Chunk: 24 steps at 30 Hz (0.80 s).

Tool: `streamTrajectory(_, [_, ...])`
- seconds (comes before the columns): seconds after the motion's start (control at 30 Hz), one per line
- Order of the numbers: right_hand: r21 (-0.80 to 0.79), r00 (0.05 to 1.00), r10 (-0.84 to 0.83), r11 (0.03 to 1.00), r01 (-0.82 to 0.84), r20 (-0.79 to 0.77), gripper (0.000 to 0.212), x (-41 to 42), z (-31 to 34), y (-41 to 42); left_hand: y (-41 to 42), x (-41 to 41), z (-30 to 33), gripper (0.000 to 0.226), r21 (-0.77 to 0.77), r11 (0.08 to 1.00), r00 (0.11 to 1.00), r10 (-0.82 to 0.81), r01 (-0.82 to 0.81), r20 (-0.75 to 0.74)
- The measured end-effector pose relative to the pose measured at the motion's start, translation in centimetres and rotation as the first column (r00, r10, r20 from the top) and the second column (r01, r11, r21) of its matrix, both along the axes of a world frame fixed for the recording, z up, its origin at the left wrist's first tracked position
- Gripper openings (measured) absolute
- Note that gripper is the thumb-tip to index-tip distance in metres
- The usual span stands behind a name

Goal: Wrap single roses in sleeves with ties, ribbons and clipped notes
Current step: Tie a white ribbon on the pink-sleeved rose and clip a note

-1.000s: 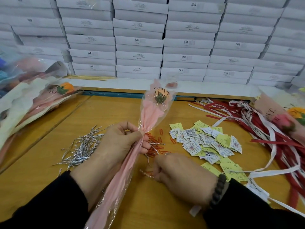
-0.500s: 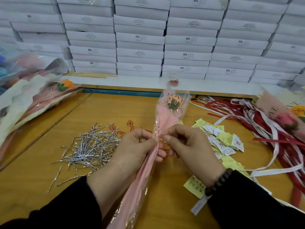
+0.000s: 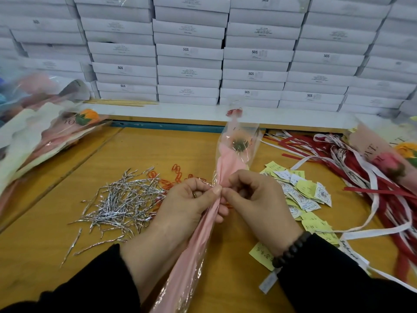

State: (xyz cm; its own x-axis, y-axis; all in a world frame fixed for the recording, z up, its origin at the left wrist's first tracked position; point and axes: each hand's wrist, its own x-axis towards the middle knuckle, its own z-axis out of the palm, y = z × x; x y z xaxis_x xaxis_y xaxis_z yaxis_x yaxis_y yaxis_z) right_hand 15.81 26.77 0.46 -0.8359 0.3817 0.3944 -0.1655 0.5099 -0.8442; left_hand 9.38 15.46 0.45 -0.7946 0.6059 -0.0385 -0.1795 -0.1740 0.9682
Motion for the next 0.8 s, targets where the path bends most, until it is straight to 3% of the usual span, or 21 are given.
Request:
streamTrajectory(0.1, [0.076, 1.0, -0.004, 0.997, 0.003, 0.009, 0.019, 0.13, 0.11, -0.16, 0.06, -0.03, -0.03, 0.01, -0.016, 1.0, 1.0, 0.011, -0.011, -0.003])
streamTrajectory(0.2, [0.034, 1.0, 0.0, 0.999, -0.001, 0.014, 0.018, 0.13, 0.11, -0.35, 0.05, -0.06, 0.0, 0.012, -0.027, 0.998, 0.998, 0.049, -0.05, -0.039])
streamTrajectory(0.33, [-0.271, 0.999, 0.0, 0.963, 0.014, 0.054, 0.01, 0.01, 0.2, -0.48, -0.07, 0.04, 0.25, 0.012, 0.006, 0.997, 0.997, 0.072, -0.072, -0.038])
streamTrajectory(0.47, [-0.687, 0.975, 0.142, 0.727, 0.015, 0.171, 0.006, -0.17, -0.05, -0.36, -0.26, 0.07, 0.18, 0.013, -0.009, 0.998, 0.997, 0.055, -0.055, -0.061])
streamTrajectory(0.57, [-0.785, 0.941, 0.279, 0.619, -0.024, 0.191, 0.012, -0.21, -0.07, -0.13, -0.24, -0.21, 0.18, 0.013, -0.024, 1.0, 1.0, 0.017, -0.017, -0.013])
streamTrajectory(0.7, [-0.695, 0.969, 0.219, 0.715, -0.078, 0.116, 0.017, -0.09, -0.08, 0.25, -0.11, -0.5, 0.25, 0.014, 0.003, 0.997, 0.989, -0.072, 0.072, 0.126])
streamTrajectory(0.8, [-0.598, 0.978, 0.189, 0.796, -0.097, 0.093, 0.013, -0.07, -0.26, 0.15, -0.05, -0.3, 0.18, 0.008, 0.02, 0.999, 0.986, -0.051, 0.049, 0.157])
